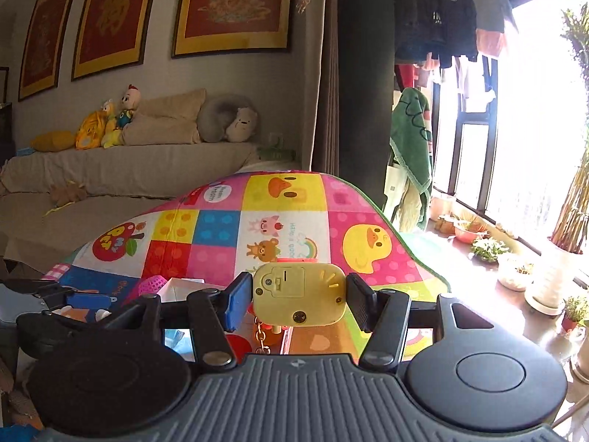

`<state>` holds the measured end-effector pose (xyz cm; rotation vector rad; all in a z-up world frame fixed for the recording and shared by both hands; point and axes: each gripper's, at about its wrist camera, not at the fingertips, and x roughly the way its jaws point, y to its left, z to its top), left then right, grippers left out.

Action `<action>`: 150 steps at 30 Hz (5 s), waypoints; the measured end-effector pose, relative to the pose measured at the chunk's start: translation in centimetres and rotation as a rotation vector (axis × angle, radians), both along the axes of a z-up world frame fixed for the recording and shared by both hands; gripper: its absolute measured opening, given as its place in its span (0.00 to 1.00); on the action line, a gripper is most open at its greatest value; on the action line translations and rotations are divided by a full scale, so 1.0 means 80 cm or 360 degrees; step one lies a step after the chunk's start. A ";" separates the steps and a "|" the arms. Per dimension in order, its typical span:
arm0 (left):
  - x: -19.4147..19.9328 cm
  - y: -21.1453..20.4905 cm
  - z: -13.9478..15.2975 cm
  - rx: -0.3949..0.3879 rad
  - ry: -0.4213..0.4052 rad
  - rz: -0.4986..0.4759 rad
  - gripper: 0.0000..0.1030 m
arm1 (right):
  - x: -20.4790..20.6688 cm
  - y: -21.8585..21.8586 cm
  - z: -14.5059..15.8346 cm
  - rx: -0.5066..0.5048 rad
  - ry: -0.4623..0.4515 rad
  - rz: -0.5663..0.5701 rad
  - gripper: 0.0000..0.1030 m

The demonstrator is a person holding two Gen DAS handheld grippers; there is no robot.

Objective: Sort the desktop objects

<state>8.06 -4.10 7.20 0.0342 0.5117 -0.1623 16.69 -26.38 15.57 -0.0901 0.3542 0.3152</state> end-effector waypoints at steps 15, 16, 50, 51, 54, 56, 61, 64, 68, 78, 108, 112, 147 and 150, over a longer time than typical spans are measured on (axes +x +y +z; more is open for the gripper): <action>-0.053 0.072 -0.048 0.0018 0.0158 0.0236 0.92 | 0.025 0.039 -0.054 0.0098 0.0243 0.0110 0.61; -0.053 0.076 -0.052 0.0015 0.0173 0.0260 0.92 | 0.019 0.038 -0.056 0.0077 0.0243 0.0112 0.61; -0.066 0.177 -0.079 -0.0626 0.0075 0.0447 0.97 | 0.388 0.350 -0.145 -0.0093 0.1310 -0.0071 0.53; -0.066 0.178 -0.079 -0.0633 0.0079 0.0451 0.97 | 0.390 0.352 -0.147 -0.0076 0.1342 -0.0069 0.52; -0.068 0.178 -0.078 -0.0624 0.0073 0.0456 0.97 | 0.380 0.362 -0.152 -0.0001 0.1443 -0.0019 0.52; -0.069 0.175 -0.077 -0.0603 0.0062 0.0452 0.97 | 0.361 0.378 -0.154 0.0011 0.1464 0.0073 0.52; -0.070 0.166 -0.074 -0.0531 0.0045 0.0436 0.97 | 0.292 0.420 -0.151 -0.0154 0.1429 0.0354 0.51; -0.073 0.154 -0.072 -0.0452 0.0023 0.0381 0.98 | 0.248 0.424 -0.146 -0.0191 0.1486 0.0546 0.51; -0.077 0.142 -0.071 -0.0370 0.0002 0.0325 0.99 | 0.196 0.401 -0.104 -0.0198 0.1357 0.0659 0.49; -0.072 0.145 -0.073 -0.0385 0.0038 0.0366 1.00 | 0.030 0.154 -0.030 -0.0159 0.0491 0.0456 0.76; -0.108 0.202 -0.042 -0.0294 0.0024 0.0735 1.00 | -0.001 0.318 -0.171 -0.0342 0.0378 0.0761 0.69; -0.109 0.201 -0.041 -0.0294 0.0042 0.0740 1.00 | -0.006 0.310 -0.169 -0.0339 0.0409 0.0744 0.55; -0.003 0.138 -0.077 -0.0091 0.0350 0.0695 1.00 | 0.014 0.089 -0.169 -0.0074 0.0433 0.0167 0.88; 0.014 0.144 -0.080 -0.0027 0.0366 0.0746 1.00 | -0.006 0.080 -0.167 -0.0070 0.0405 0.0172 0.96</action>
